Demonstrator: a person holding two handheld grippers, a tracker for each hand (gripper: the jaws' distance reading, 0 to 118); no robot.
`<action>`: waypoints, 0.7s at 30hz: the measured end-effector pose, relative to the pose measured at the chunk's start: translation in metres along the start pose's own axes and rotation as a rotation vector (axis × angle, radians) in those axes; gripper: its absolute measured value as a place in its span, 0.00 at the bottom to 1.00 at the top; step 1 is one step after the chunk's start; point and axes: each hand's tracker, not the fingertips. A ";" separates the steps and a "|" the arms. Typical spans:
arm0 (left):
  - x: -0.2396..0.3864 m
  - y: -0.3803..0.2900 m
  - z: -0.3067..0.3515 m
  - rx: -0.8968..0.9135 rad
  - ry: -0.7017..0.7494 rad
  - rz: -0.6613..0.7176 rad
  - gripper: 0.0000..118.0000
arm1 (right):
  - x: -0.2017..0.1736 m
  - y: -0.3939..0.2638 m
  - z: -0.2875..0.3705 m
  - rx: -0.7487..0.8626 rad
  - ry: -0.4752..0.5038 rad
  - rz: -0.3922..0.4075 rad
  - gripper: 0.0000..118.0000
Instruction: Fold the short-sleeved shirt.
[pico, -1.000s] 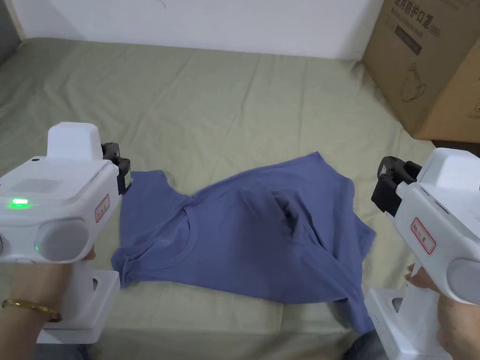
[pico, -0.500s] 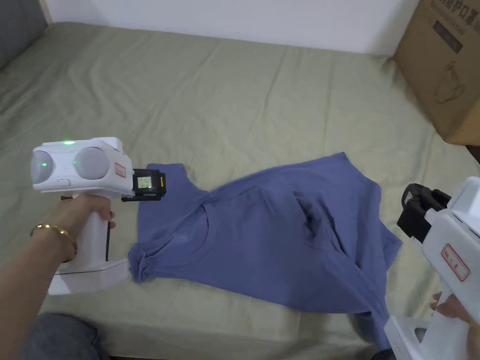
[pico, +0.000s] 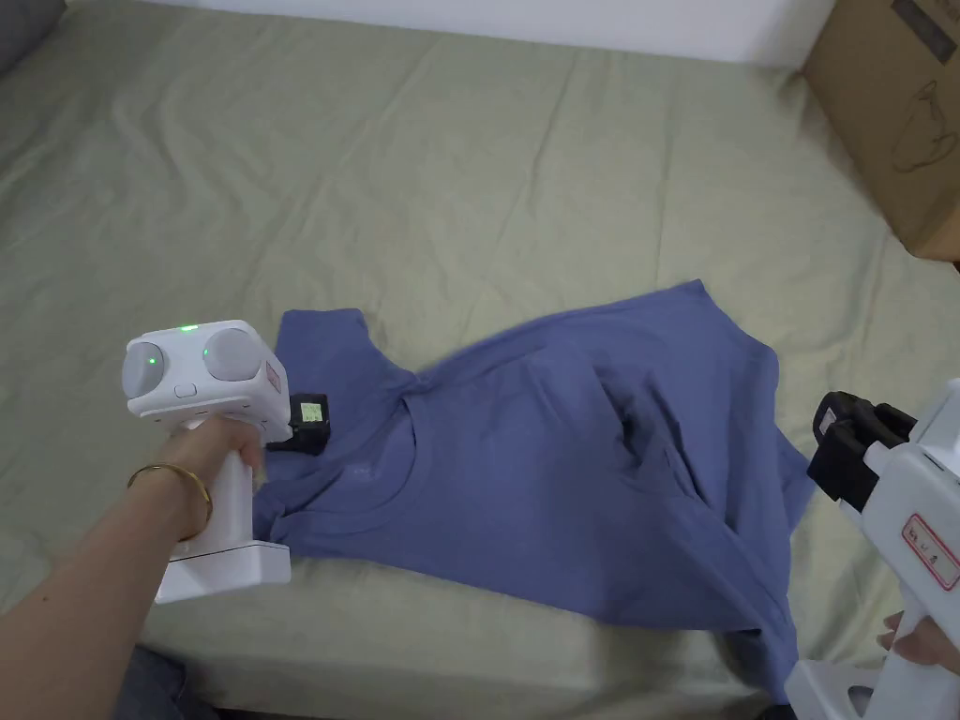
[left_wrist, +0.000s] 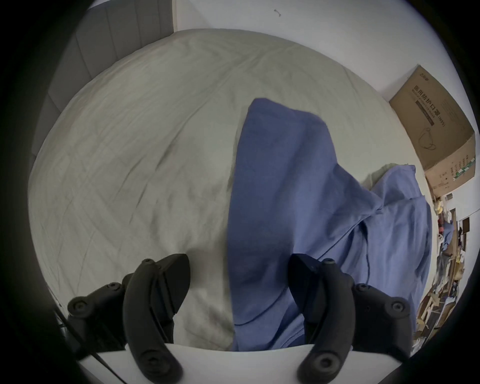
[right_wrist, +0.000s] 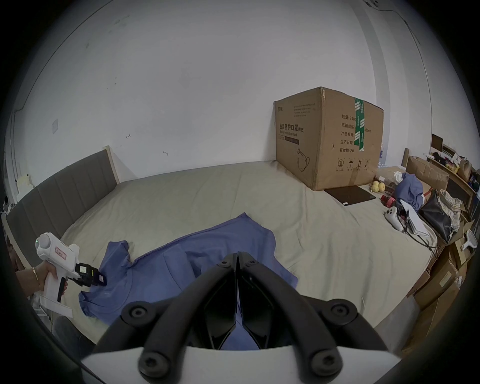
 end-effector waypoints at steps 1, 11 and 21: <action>0.002 0.000 -0.001 0.007 0.013 -0.012 0.66 | -0.001 -0.001 -0.001 -0.003 -0.001 0.003 0.00; 0.026 -0.008 0.021 0.072 -0.035 -0.159 0.00 | -0.009 -0.005 -0.008 -0.031 0.024 0.013 0.00; -0.004 -0.007 0.097 0.278 -0.205 -0.047 0.00 | 0.000 0.038 -0.022 -0.063 0.108 0.015 0.00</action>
